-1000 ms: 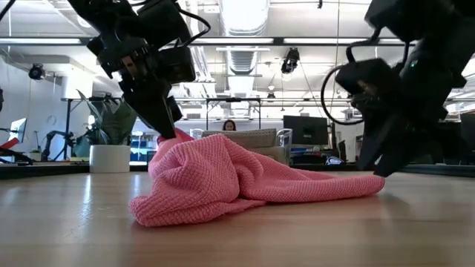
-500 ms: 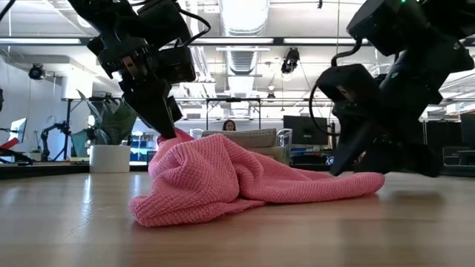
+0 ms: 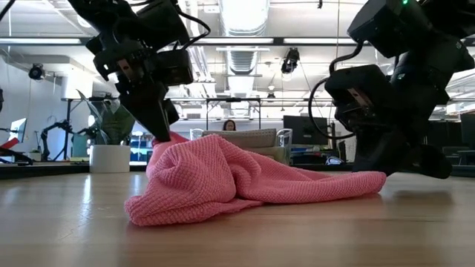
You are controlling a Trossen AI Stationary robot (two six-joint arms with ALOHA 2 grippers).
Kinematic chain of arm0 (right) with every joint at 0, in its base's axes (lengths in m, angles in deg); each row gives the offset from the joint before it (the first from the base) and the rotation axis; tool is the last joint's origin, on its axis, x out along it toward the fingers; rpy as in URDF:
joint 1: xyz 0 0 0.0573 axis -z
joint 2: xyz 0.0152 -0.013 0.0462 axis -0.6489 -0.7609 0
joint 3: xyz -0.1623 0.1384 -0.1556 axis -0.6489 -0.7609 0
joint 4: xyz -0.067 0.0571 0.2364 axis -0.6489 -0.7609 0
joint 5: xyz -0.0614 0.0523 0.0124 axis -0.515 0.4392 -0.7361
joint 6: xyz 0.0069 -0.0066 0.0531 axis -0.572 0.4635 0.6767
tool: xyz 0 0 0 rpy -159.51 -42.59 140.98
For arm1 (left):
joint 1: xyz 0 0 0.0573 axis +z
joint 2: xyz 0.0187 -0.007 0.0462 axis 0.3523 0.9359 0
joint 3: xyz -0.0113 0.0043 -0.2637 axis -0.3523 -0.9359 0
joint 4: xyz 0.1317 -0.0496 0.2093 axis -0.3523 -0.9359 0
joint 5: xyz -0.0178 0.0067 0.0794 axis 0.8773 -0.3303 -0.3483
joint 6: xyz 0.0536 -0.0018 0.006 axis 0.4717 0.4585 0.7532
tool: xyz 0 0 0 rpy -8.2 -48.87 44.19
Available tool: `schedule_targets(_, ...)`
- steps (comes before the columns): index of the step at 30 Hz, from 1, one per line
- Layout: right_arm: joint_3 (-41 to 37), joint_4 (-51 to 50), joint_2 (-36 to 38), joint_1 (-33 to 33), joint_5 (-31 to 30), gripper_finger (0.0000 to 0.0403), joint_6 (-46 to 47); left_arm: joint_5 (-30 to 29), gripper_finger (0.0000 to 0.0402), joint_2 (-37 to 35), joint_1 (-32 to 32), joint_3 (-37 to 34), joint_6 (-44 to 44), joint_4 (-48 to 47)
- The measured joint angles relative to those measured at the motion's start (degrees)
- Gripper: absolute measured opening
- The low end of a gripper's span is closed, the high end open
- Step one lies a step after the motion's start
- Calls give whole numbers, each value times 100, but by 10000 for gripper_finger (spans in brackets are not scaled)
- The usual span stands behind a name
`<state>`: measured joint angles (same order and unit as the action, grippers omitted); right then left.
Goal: Fold microfiber towels
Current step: Fold the pink microfiber cloth
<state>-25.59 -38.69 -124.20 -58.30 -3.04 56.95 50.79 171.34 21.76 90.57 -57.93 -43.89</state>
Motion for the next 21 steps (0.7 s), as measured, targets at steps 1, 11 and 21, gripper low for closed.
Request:
schedule_targets(1,34,-24,0,0,0,14,-58,-1,0,0,0,3,2,-4)
schedule_targets(11,1489,-1995,256,-4,-168,8,-882,-2,0,-248,2,639,752,-1557)
schedule_targets(21,4298,-5381,310,-22,-1733,8,-1743,-124,0,-736,2,1976,1160,-3557)
